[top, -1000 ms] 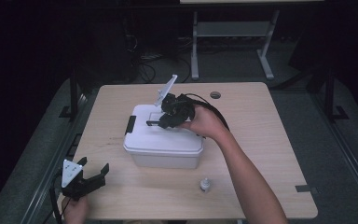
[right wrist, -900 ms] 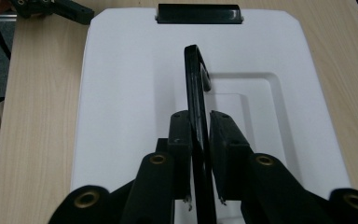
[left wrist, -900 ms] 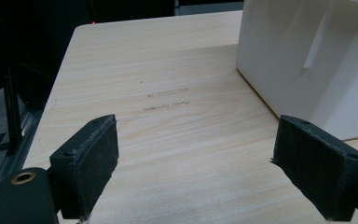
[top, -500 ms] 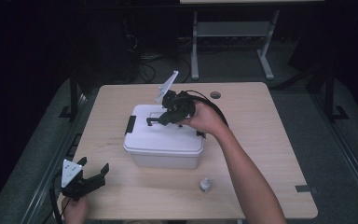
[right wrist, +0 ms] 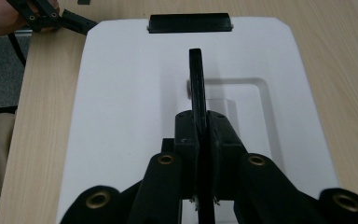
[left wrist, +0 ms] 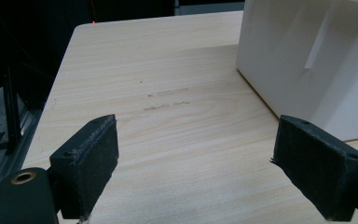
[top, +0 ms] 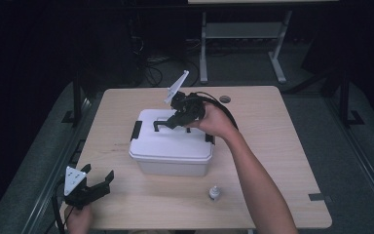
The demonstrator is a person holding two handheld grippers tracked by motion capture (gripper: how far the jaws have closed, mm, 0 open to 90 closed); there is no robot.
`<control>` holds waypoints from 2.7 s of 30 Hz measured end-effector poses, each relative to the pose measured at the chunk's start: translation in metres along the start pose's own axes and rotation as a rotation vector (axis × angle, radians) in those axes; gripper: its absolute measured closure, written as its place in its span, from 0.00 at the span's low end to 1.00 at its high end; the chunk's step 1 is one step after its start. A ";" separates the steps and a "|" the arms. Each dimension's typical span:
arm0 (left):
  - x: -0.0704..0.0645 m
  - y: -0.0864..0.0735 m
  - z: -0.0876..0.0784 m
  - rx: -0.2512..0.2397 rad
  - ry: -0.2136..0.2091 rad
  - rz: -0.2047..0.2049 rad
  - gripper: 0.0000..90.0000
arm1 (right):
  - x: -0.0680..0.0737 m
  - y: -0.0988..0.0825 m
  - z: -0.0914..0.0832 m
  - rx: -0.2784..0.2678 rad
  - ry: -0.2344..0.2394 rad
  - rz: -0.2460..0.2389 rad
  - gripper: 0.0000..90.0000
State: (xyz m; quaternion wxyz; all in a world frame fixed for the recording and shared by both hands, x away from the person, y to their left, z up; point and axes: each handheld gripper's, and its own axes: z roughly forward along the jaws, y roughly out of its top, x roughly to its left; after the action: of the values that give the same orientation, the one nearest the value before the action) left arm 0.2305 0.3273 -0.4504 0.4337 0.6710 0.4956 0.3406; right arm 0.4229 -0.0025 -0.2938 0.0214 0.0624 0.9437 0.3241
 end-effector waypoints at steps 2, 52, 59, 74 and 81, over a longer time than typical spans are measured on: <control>0.000 0.000 0.000 0.000 0.001 -0.001 0.14 | 0.000 0.000 0.000 0.003 0.000 -0.004 0.93; -0.001 0.000 -0.001 -0.001 0.001 0.000 0.14 | 0.017 -0.007 -0.064 -0.066 -0.063 0.017 0.94; -0.002 0.000 0.000 -0.002 -0.001 0.002 0.14 | 0.021 -0.014 -0.077 -0.063 -0.086 0.025 0.94; -0.004 0.001 0.001 0.005 -0.003 0.012 0.14 | 0.031 -0.049 -0.119 -0.057 -0.158 0.067 0.94; -0.005 0.001 0.001 0.008 -0.001 0.020 0.14 | 0.035 -0.068 -0.136 -0.062 -0.189 0.096 0.94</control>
State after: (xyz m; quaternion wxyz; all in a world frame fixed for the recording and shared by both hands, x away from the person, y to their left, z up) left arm 0.2300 0.3220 -0.4503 0.4278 0.6780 0.4898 0.3424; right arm 0.3696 -0.1342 -0.2283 0.0970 0.1371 0.9229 0.3465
